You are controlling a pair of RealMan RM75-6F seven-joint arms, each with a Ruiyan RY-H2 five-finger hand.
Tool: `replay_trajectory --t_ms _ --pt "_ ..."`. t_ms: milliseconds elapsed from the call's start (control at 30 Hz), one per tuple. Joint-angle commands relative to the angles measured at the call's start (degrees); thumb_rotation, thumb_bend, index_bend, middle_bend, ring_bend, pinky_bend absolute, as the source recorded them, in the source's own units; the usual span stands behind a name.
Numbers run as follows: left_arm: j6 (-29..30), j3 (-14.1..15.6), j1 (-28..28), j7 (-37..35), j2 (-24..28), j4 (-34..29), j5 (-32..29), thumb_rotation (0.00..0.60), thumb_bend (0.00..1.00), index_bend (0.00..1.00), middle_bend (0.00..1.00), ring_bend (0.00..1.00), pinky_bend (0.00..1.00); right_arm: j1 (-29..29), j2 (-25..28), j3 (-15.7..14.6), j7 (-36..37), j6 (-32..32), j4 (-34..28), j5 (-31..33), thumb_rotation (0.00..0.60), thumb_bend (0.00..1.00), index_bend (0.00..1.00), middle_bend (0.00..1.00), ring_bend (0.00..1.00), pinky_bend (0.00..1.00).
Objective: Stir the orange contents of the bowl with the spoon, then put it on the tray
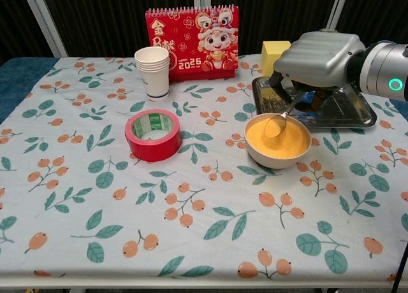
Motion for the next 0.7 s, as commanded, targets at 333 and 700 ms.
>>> replay_trajectory --t_ms 333,700 --pt "0.1 0.2 0.2 -0.4 -0.3 0.2 -0.1 0.600 0.14 0.18 0.18 0.12 0.12 4.9 -1.2 -4.9 -17.6 -1.2 0.4 -7.5 0.600 0.70 0.83 0.96 0.95 1.00" --pt "0.2 0.3 0.4 -1.6 -0.8 1.4 -0.1 0.600 0.14 0.19 0.18 0.12 0.13 6.2 -3.0 -5.7 -26.1 0.2 6.2 -11.3 0.600 0.70 0.84 0.96 0.95 1.00"
